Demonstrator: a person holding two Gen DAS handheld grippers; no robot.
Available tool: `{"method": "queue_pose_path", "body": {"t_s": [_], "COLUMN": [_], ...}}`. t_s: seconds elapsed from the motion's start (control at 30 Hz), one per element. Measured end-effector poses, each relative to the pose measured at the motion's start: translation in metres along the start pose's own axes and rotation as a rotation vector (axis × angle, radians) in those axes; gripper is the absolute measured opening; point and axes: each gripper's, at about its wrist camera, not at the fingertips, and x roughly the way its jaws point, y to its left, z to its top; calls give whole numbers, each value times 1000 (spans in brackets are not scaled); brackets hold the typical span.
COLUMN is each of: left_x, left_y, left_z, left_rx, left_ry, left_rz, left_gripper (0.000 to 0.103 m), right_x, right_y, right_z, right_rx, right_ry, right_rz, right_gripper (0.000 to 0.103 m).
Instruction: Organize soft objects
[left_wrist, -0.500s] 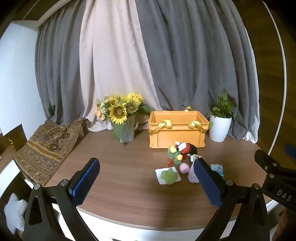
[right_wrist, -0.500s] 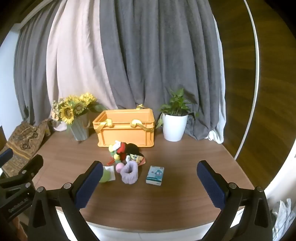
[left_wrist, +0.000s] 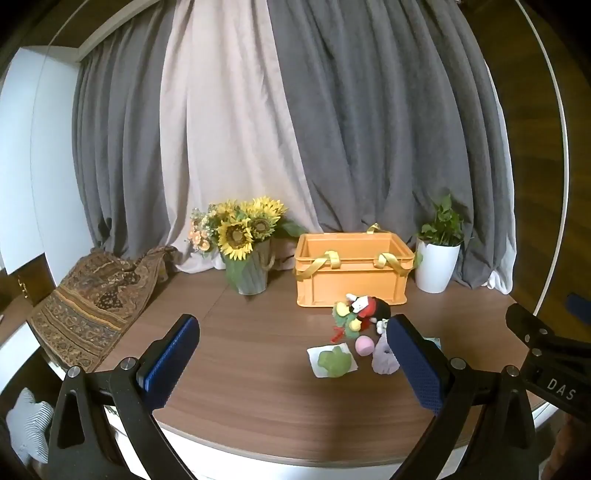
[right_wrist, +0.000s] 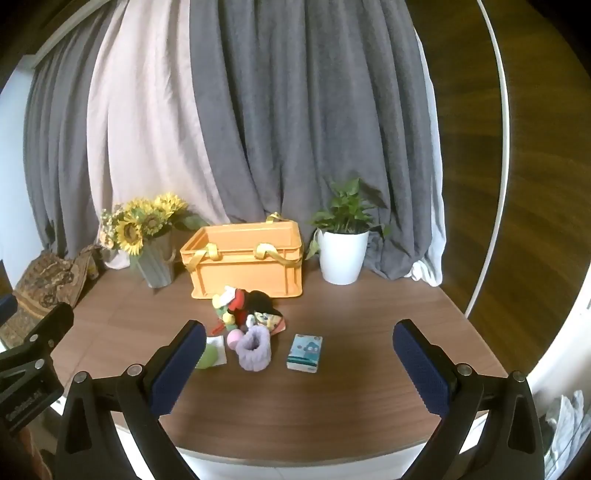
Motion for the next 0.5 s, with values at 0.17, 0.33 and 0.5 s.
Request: {"method": "queue_pose_path", "body": {"t_s": [0.17, 0.33, 0.5], "left_x": [2, 2, 5], "left_y": [-1, -3, -4], "left_z": [4, 6, 8], "left_rx": [0, -4, 0], "left_ry": [4, 1, -2], "left_rz": [-5, -8, -10], "left_gripper": [103, 103, 103], "right_x": [0, 4, 5], "right_y": [-3, -9, -9], "right_z": [-1, 2, 3], "right_rx": [8, 21, 21], "right_ry": [-5, -4, -8], "right_rz": [-1, -6, -14], "right_gripper": [103, 103, 103]}}
